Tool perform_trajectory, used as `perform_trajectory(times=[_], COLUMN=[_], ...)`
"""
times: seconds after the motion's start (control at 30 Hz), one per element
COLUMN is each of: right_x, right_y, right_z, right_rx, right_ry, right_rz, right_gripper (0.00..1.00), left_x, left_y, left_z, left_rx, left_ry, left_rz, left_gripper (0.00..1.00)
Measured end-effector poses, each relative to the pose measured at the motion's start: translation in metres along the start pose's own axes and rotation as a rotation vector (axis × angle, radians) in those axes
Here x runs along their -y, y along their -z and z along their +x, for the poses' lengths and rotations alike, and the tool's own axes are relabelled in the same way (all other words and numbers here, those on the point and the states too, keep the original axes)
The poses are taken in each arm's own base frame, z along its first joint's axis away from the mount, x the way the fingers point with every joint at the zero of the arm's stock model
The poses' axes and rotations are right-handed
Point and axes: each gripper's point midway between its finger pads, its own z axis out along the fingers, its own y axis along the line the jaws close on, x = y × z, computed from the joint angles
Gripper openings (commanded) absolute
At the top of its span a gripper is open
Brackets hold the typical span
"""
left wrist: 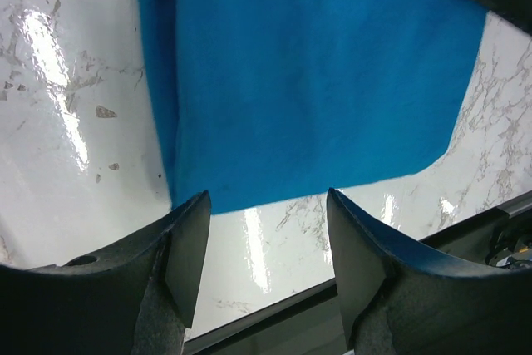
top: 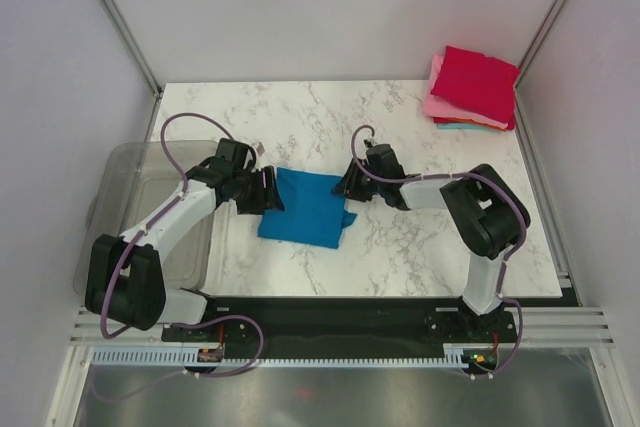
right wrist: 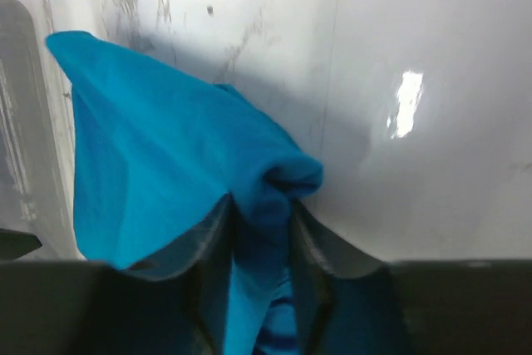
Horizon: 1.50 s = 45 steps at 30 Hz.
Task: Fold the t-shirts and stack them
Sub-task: Neatly place the folded tshirt to the corner
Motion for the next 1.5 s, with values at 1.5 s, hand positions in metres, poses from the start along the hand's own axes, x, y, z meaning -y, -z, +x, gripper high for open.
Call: perform_trajectory(times=[1.5], right_x=[0.014], right_y=[0.227], right_z=[-0.336], right_rx=[0.493], right_ry=[0.515], right_rz=[0.290], right_gripper=[0.00], left_x=[0.042], left_y=[0.107], left_z=[0.022], left_rx=[0.343], left_ry=[-0.137], left_rz=[0.229], left_gripper=[0.68])
